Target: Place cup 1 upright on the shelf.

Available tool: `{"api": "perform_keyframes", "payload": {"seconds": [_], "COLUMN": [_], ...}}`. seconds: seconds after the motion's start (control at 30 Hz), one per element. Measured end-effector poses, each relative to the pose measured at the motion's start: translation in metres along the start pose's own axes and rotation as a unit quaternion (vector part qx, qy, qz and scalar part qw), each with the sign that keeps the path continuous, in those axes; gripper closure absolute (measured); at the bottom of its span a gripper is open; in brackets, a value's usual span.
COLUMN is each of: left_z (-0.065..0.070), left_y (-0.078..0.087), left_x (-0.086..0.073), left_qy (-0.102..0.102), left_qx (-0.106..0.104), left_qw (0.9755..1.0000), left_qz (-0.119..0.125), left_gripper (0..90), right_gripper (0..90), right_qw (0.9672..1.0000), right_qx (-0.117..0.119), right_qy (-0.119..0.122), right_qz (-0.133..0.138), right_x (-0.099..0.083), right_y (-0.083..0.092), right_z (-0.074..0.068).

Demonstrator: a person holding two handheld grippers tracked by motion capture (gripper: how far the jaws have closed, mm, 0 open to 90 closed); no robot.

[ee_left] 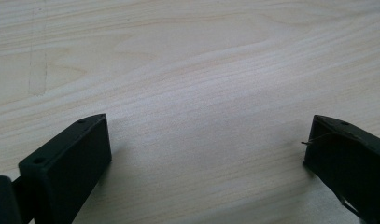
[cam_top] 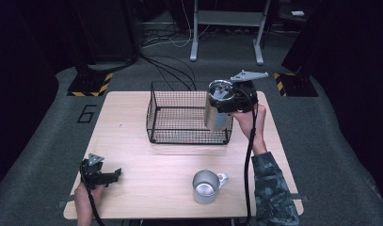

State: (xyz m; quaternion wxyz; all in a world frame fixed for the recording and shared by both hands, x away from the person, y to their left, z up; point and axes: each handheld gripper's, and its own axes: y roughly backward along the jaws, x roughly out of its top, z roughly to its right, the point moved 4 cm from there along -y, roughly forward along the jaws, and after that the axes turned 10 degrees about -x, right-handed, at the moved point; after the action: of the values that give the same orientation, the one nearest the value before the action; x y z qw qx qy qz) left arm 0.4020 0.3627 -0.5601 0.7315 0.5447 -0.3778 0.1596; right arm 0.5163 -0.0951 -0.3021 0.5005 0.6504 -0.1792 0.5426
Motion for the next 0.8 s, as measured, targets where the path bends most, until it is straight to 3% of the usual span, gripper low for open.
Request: {"api": "perform_keyframes", "payload": {"seconds": [0.8], "left_z": [0.000], "left_y": [0.000], "left_x": [0.000], "left_qy": [0.000], "left_qx": [0.000], "left_qw": [1.0000], "left_qz": [-0.001], "left_gripper": [0.4], "right_gripper": [3.5], "right_qw": [0.9997], "right_qx": [-0.018], "right_qy": [0.007], "right_qz": [-0.012], "right_x": [0.006], "right_y": [-0.032], "right_z": [-0.002]}}
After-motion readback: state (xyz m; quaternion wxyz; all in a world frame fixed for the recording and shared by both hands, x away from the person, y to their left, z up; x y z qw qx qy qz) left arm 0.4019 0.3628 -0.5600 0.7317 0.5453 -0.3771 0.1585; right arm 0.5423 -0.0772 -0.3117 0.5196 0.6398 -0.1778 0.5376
